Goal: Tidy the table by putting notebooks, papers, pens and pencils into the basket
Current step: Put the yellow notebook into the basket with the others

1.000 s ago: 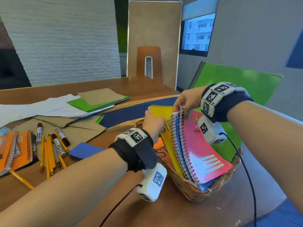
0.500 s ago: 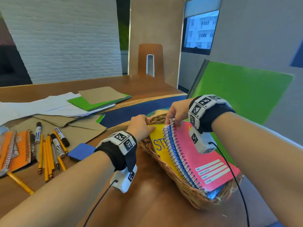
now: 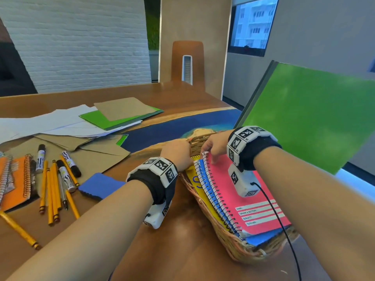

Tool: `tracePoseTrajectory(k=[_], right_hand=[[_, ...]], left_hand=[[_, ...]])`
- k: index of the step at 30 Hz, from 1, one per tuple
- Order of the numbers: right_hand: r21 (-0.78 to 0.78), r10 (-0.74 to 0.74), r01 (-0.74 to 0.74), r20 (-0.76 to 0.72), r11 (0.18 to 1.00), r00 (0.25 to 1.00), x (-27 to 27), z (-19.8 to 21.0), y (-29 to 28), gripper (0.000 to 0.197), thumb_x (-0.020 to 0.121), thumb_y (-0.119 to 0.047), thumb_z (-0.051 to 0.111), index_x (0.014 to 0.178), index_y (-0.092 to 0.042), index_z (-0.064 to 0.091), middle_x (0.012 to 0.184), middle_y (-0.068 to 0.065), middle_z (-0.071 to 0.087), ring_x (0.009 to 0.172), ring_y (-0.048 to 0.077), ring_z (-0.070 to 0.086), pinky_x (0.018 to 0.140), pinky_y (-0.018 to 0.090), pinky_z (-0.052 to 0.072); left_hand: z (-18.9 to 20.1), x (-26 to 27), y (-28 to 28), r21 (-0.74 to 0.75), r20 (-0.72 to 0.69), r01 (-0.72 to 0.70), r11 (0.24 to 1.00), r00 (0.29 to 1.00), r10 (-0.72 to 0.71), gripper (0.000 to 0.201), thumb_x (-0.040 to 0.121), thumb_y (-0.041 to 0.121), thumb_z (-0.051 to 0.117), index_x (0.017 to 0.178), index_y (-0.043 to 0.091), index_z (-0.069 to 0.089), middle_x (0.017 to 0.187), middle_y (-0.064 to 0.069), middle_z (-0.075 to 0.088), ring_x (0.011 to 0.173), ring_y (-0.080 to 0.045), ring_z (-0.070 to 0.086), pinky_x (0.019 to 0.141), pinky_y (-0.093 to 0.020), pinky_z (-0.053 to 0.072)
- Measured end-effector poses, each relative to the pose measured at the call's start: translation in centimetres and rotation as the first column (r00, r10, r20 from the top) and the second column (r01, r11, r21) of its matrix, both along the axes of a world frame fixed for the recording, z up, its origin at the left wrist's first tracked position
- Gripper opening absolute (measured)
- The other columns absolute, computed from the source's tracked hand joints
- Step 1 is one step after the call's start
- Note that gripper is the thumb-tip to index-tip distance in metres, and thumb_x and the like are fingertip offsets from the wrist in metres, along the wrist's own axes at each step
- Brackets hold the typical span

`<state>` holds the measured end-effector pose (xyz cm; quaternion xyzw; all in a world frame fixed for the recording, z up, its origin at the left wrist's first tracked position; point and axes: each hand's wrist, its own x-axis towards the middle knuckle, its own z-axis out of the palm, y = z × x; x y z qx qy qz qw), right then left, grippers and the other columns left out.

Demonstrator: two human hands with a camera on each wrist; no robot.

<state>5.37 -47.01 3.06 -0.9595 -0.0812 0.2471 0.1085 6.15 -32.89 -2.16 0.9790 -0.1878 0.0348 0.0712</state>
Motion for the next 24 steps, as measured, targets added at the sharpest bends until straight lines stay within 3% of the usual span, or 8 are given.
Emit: tracePoseTrajectory(k=[3,6,13,17,21,24], right_hand=[[-0.053,-0.012,0.01,-0.028,0.999,1.0,-0.1,-0.5,0.7,0.039,0.082,-0.014,0.064,0.121,-0.011,0.061,0.121,0.007,0.062,0.114,0.026,0.056,0.097,0.038,0.044],[-0.058,-0.003,0.001,-0.031,0.998,1.0,-0.1,-1.2,0.9,0.047,0.082,-0.015,0.065,0.129,-0.015,0.055,0.127,0.004,0.058,0.118,0.025,0.051,0.102,0.039,0.04],[0.022,0.006,-0.007,0.032,1.0,0.999,0.6,-1.5,0.6,0.04,0.086,-0.016,0.064,0.126,-0.017,0.054,0.119,0.001,0.062,0.105,0.019,0.057,0.085,0.03,0.043],[0.052,0.019,-0.022,0.06,0.998,0.998,1.0,-0.7,0.4,0.032,0.088,-0.017,0.063,0.119,-0.017,0.057,0.107,-0.002,0.062,0.095,0.014,0.057,0.083,0.03,0.045],[0.09,-0.023,0.008,0.167,0.996,0.986,1.5,0.1,0.0,0.031,0.089,-0.016,0.061,0.12,-0.018,0.056,0.1,-0.005,0.058,0.092,0.013,0.054,0.082,0.026,0.039],[0.109,-0.006,-0.01,0.152,0.994,0.988,1.8,-0.1,0.3,0.032,0.089,-0.013,0.059,0.12,-0.019,0.056,0.102,-0.005,0.058,0.094,0.014,0.055,0.077,0.024,0.042]], left_hand=[[-0.2,0.6,-0.3,-0.019,0.003,-0.037,0.999,0.999,0.037,0.026,0.091,0.034,0.055,0.104,0.016,0.068,0.099,-0.002,0.068,0.088,-0.019,0.063,0.066,-0.027,0.047],[-0.4,1.3,-0.5,-0.027,0.005,-0.075,0.997,0.997,0.076,0.025,0.091,0.032,0.055,0.102,0.014,0.069,0.096,-0.005,0.068,0.086,-0.022,0.064,0.068,-0.03,0.05],[-0.7,2.9,0.1,0.002,0.015,-0.086,0.996,0.996,0.086,0.025,0.091,0.03,0.053,0.101,0.014,0.069,0.093,-0.004,0.068,0.084,-0.022,0.064,0.068,-0.03,0.049],[-0.7,3.4,0.7,0.018,0.008,-0.058,0.998,0.998,0.058,0.031,0.091,0.038,0.052,0.098,0.015,0.07,0.087,-0.001,0.067,0.079,-0.02,0.061,0.064,-0.028,0.046],[-0.4,3.2,0.9,0.022,-0.019,-0.025,0.999,0.999,0.025,0.031,0.091,0.048,0.051,0.085,0.021,0.065,0.07,0.005,0.053,0.072,-0.017,0.054,0.061,-0.027,0.041],[-0.4,3.1,0.9,0.026,-0.025,-0.032,0.999,0.999,0.033,0.032,0.09,0.05,0.053,0.089,0.02,0.064,0.075,0.003,0.055,0.074,-0.016,0.054,0.064,-0.027,0.042]])
